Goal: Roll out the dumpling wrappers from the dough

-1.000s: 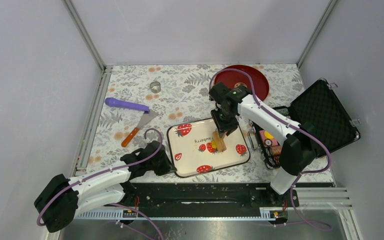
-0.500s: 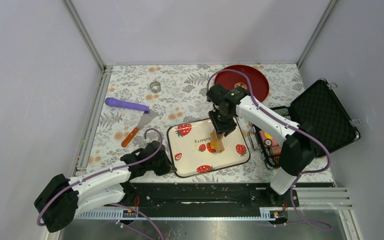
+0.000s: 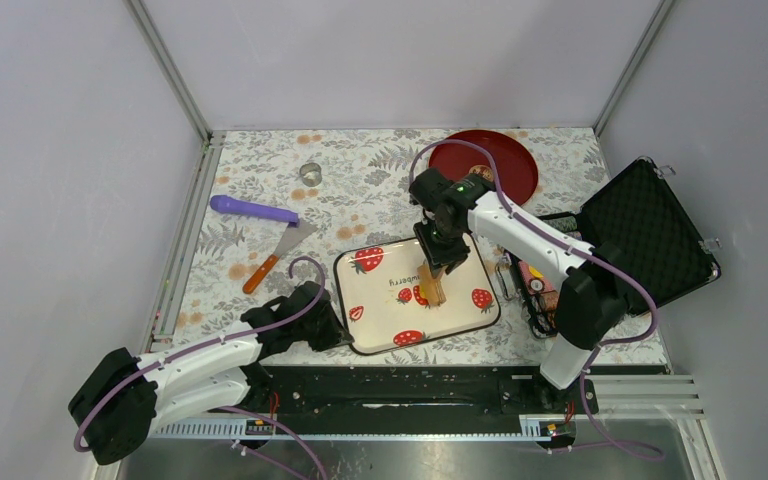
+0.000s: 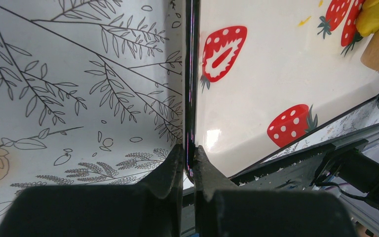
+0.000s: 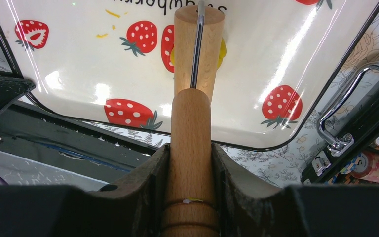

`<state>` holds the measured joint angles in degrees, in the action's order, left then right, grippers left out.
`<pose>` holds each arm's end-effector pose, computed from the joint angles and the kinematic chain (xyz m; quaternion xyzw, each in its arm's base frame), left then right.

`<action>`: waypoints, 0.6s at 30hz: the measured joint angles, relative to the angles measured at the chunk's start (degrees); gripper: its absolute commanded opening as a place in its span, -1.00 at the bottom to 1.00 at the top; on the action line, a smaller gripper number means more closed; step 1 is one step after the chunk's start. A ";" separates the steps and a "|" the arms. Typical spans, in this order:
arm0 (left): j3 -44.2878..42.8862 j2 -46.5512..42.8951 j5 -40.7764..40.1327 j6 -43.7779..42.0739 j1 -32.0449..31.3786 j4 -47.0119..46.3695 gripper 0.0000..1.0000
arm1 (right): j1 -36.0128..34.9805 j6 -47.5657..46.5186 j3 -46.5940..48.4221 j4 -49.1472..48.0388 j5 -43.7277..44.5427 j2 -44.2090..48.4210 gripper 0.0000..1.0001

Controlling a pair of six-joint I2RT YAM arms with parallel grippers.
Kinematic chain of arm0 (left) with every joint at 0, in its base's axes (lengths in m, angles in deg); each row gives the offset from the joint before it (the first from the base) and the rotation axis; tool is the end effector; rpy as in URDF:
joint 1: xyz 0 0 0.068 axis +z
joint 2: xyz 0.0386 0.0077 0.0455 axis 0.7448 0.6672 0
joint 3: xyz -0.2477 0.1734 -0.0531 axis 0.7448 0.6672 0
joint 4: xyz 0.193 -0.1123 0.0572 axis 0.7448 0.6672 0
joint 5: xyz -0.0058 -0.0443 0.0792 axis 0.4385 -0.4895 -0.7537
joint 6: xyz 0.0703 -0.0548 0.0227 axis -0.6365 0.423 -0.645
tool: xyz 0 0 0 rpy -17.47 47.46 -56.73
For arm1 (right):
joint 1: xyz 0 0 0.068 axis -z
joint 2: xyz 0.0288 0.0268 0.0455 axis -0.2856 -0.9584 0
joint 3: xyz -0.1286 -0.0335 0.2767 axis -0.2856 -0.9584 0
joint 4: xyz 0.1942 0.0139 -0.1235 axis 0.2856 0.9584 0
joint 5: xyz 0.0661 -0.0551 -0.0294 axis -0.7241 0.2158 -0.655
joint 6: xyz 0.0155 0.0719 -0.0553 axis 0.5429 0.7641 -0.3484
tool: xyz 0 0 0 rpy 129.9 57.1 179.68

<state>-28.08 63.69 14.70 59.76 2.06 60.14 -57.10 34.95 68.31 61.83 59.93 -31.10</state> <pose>0.0922 -0.1033 0.1491 -0.1524 0.9401 -0.2680 0.1451 0.2479 0.2167 0.2707 -0.2159 0.9658 0.0867 0.1144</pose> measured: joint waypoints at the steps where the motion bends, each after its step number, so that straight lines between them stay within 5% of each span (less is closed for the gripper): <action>1: 0.00 0.00 -0.02 0.00 0.00 0.00 -1.00 | -0.02 0.00 0.02 -0.02 0.00 -0.09 -1.00; 18: 0.00 0.00 0.00 0.00 0.00 0.00 -1.00 | -0.44 0.02 -1.49 -1.62 -0.02 -0.57 -1.00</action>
<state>-28.08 63.69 14.70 59.76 2.06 60.14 -57.54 34.97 66.83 60.21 59.91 -31.66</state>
